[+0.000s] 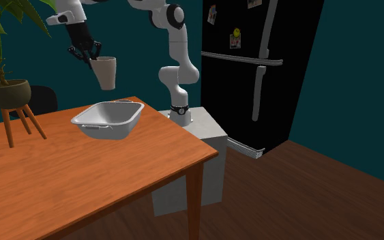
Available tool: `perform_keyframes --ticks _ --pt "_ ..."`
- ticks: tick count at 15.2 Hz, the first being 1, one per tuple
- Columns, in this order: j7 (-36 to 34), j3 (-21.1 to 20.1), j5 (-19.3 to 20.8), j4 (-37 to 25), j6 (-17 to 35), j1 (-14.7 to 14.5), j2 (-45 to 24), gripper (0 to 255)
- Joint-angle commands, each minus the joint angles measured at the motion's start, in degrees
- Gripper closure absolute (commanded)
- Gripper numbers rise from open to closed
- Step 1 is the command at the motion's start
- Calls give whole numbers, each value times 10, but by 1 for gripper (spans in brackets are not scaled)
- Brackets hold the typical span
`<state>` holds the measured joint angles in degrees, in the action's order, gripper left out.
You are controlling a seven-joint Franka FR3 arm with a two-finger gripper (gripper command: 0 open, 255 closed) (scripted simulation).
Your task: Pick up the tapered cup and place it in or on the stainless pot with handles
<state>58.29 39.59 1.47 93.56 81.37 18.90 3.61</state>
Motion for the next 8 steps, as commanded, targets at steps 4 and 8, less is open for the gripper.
perform_keyframes --ticks 4,8 --pt "20 10 2 25 27 8 -2 255" --pt "17 9 6 61 59 8 4 255"
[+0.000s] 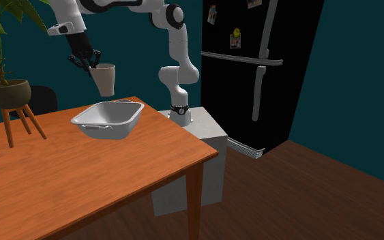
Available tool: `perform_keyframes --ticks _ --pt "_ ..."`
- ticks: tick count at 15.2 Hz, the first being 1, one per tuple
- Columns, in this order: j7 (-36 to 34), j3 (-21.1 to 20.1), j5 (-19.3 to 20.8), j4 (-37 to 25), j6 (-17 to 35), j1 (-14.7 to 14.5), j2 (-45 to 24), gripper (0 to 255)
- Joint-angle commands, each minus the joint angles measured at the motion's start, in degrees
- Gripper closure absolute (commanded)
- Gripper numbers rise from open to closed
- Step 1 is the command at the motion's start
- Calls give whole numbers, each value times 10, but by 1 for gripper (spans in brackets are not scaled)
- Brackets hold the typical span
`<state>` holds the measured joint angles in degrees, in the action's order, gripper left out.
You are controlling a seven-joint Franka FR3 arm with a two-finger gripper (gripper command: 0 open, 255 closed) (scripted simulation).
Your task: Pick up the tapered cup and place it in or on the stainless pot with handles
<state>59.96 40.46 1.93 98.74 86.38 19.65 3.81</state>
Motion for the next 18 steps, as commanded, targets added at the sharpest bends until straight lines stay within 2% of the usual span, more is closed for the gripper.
perform_keyframes --ticks 1,14,18 --pt "0 0 2 18 16 0 3 255" --pt "0 3 2 117 116 2 2 255" --pt "0 3 2 117 116 2 2 255"
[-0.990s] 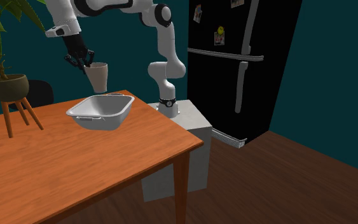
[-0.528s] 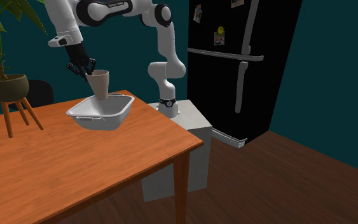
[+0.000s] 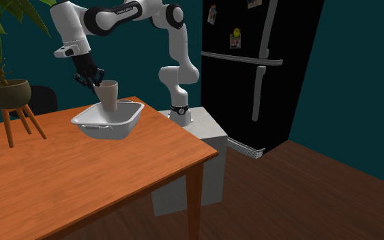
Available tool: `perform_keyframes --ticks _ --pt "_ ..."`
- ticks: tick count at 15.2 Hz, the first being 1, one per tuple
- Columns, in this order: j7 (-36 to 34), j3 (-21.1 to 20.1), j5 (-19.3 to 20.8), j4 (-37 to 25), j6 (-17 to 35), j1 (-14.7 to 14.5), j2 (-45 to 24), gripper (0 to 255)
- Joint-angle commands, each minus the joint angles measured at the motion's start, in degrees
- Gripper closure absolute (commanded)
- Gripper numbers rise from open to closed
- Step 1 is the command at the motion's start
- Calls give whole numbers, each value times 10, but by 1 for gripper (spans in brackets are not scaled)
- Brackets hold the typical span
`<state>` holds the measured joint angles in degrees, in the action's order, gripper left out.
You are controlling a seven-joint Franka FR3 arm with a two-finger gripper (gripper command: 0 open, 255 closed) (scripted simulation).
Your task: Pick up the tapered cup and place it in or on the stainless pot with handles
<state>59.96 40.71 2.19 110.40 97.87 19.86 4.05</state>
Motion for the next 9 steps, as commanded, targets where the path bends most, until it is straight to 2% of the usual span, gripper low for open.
perform_keyframes --ticks 1,4,5,9 --pt "0 0 0 0 1 0 0 255" --pt "0 0 0 0 1 0 0 255" --pt "0 0 0 0 1 0 0 0" --pt "0 0 0 0 1 0 0 0"
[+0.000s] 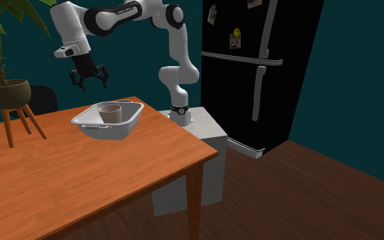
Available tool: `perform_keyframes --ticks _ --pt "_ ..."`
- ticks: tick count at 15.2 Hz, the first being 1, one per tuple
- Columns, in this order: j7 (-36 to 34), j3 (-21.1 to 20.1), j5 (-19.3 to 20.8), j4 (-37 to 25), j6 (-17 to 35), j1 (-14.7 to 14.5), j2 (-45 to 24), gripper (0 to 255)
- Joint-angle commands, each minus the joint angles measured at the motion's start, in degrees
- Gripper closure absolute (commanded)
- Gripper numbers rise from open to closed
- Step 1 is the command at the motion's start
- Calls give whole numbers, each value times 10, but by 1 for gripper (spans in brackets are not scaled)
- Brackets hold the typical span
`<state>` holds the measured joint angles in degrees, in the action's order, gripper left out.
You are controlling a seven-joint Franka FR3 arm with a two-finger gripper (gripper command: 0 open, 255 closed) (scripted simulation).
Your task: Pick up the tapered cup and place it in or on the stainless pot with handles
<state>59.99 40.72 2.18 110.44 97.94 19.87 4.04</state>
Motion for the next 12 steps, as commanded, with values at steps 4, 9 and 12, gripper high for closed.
perform_keyframes --ticks 4,9,12 --pt "6 2 -7 -67 -58 0 -12 0" --pt "8 2 -10 -86 -74 1 -16 0" --pt "8 2 -10 -86 -74 1 -16 0"
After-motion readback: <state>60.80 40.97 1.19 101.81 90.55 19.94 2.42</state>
